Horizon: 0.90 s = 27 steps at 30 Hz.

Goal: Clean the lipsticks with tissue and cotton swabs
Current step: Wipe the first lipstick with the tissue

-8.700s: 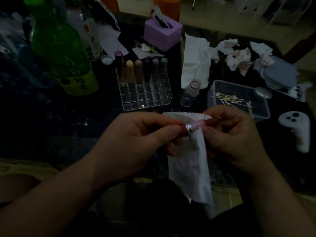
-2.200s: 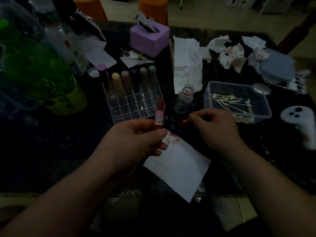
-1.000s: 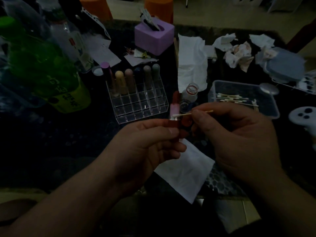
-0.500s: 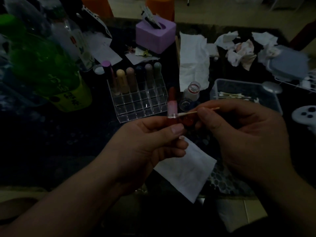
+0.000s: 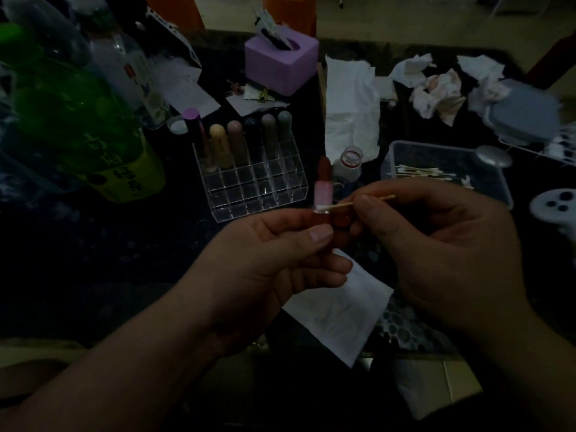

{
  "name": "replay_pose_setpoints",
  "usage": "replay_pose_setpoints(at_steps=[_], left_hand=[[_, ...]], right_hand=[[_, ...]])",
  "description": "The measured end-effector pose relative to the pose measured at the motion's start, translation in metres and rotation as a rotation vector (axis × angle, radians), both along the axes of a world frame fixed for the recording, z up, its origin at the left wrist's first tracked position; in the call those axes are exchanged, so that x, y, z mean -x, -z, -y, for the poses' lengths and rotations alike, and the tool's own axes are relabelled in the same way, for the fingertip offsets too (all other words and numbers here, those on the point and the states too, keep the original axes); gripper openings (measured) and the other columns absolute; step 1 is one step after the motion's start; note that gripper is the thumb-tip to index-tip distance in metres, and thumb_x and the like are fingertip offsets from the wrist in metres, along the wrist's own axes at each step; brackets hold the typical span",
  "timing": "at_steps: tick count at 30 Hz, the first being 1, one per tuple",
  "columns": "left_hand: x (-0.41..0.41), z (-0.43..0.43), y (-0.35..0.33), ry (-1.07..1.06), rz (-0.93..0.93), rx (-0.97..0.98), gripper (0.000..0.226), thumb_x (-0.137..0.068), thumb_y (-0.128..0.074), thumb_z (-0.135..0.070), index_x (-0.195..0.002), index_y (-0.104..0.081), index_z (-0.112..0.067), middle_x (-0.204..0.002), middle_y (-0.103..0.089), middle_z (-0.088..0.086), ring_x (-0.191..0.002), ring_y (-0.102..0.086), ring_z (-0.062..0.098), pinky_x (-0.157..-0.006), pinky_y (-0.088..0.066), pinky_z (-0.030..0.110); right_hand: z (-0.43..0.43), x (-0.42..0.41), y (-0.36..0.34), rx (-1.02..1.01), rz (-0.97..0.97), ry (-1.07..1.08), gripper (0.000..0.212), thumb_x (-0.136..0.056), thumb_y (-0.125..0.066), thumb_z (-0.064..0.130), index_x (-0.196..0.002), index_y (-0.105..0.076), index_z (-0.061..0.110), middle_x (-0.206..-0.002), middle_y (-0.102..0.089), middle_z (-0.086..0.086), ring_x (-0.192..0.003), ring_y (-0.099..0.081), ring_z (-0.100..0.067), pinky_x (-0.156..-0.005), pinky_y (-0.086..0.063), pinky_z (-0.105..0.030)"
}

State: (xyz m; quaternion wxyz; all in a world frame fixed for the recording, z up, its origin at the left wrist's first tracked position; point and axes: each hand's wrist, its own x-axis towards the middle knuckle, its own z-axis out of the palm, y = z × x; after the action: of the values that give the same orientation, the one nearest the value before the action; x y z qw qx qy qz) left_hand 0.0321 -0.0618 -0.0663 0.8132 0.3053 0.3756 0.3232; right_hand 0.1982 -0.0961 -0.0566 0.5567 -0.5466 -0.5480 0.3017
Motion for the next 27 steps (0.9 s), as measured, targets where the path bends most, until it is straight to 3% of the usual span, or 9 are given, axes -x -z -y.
replay_pose_setpoints(at_steps=[4,11,15,21,27], left_hand=[[0.002,-0.002,0.004,-0.016,0.044,0.011,0.031,-0.082,-0.066,-0.008,-0.111,-0.071,0.005,-0.098,-0.071,0.028,-0.073,-0.072,0.023,-0.065,-0.057,0.027],[-0.004,0.002,0.004,-0.029,-0.099,-0.084,0.029,-0.068,-0.073,-0.007,-0.096,-0.078,-0.003,-0.085,-0.075,0.011,-0.065,-0.068,0.017,-0.060,-0.055,0.023],[-0.004,0.002,0.003,-0.043,-0.159,-0.122,0.030,-0.063,-0.075,-0.008,-0.092,-0.079,-0.005,-0.087,-0.075,0.014,-0.066,-0.069,0.019,-0.061,-0.055,0.024],[-0.004,0.002,0.002,-0.091,-0.094,-0.111,0.022,-0.061,-0.074,-0.004,-0.082,-0.079,-0.009,-0.083,-0.074,0.020,-0.065,-0.072,0.026,-0.059,-0.058,0.029],[-0.002,0.001,0.002,-0.080,-0.048,-0.089,0.024,-0.068,-0.069,-0.003,-0.091,-0.077,-0.001,-0.092,-0.074,0.025,-0.070,-0.073,0.027,-0.062,-0.059,0.028]], right_hand=[[0.001,-0.003,-0.001,-0.002,0.008,0.033,0.008,-0.086,-0.069,0.012,-0.087,-0.073,0.019,-0.074,-0.073,0.003,-0.067,-0.071,-0.012,-0.065,-0.054,-0.018],[0.003,-0.001,-0.001,-0.004,0.039,-0.007,0.007,-0.086,-0.069,0.011,-0.090,-0.074,0.014,-0.076,-0.073,0.004,-0.071,-0.071,-0.010,-0.067,-0.054,-0.016],[0.004,0.000,-0.002,0.001,0.041,-0.019,0.007,-0.085,-0.069,0.014,-0.090,-0.074,0.016,-0.076,-0.073,0.006,-0.071,-0.072,-0.009,-0.067,-0.054,-0.016],[0.003,-0.008,-0.001,0.003,0.038,0.012,0.008,-0.086,-0.071,0.009,-0.088,-0.074,0.017,-0.075,-0.074,0.002,-0.068,-0.071,-0.012,-0.066,-0.054,-0.018],[0.001,-0.013,-0.001,0.001,0.054,0.034,0.010,-0.087,-0.071,0.007,-0.088,-0.073,0.017,-0.077,-0.073,0.004,-0.068,-0.071,-0.010,-0.065,-0.053,-0.015]])
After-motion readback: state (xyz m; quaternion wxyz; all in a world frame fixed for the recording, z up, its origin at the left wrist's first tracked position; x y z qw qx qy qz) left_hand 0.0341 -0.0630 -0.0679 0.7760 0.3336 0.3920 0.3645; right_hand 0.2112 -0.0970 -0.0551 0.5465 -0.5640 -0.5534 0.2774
